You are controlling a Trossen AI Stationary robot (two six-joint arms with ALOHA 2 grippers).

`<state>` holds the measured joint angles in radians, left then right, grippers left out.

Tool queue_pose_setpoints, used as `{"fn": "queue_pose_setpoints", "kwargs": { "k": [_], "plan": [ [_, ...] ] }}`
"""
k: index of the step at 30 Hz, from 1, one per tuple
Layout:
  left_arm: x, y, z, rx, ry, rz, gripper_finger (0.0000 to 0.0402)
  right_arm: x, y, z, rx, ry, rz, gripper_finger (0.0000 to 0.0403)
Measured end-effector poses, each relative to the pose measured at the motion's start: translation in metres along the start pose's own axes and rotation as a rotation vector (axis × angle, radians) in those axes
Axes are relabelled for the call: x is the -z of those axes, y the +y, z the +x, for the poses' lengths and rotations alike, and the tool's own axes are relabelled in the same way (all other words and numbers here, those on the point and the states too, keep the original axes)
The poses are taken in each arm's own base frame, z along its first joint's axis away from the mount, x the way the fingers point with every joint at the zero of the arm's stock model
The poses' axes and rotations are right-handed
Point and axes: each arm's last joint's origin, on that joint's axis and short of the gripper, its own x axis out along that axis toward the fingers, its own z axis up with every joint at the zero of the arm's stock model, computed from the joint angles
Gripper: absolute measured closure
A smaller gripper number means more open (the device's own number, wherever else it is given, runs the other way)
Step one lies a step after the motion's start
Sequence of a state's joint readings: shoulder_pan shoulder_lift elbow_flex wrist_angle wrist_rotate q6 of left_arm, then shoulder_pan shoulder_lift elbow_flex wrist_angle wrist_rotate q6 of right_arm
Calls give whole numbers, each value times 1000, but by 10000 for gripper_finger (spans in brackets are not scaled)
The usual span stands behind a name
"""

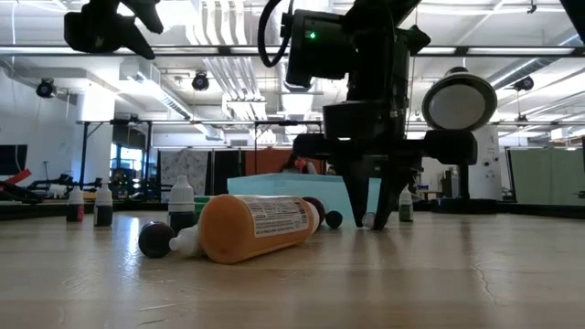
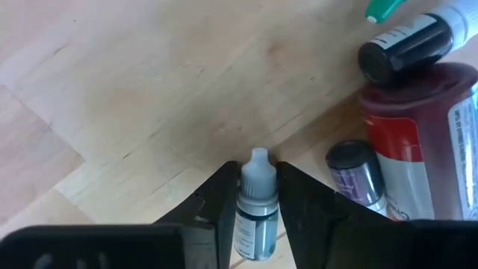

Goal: Pick & Place food coloring
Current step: Adjust the blue small food coloring bottle

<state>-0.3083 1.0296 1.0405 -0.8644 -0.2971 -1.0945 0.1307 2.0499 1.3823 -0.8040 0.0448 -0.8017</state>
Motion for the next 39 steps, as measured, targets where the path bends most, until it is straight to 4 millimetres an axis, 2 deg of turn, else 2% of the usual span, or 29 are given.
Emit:
{"fn": "queue_pose_setpoints", "kwargs": {
  "k": [6,10,14,19,23,27,32,39],
  "plan": [
    [1,-1,0,3,2,-1,255,0,-1,-2,4,3,21,331],
    [1,-1,0,4,3,0,255,-1,-2,-4,0,8,95,337],
    [1,-1,0,5,2,2,255,-3,-5,-8,10,-16,316,337],
    [1,-1,0,6,2,5,255,-6,-9,-29,59,-167,720,337],
    [1,-1,0,8,1,16,255,-9,5,-38,153,-311,916,332],
    [1,-2,0,11,0,22,255,-6,24,-44,268,-381,1149,337],
    [1,-2,0,19,-4,22,255,4,48,-44,320,-532,1395,344],
    [1,-2,0,20,-5,22,255,19,80,-42,505,-768,1653,341]
  ]
}}
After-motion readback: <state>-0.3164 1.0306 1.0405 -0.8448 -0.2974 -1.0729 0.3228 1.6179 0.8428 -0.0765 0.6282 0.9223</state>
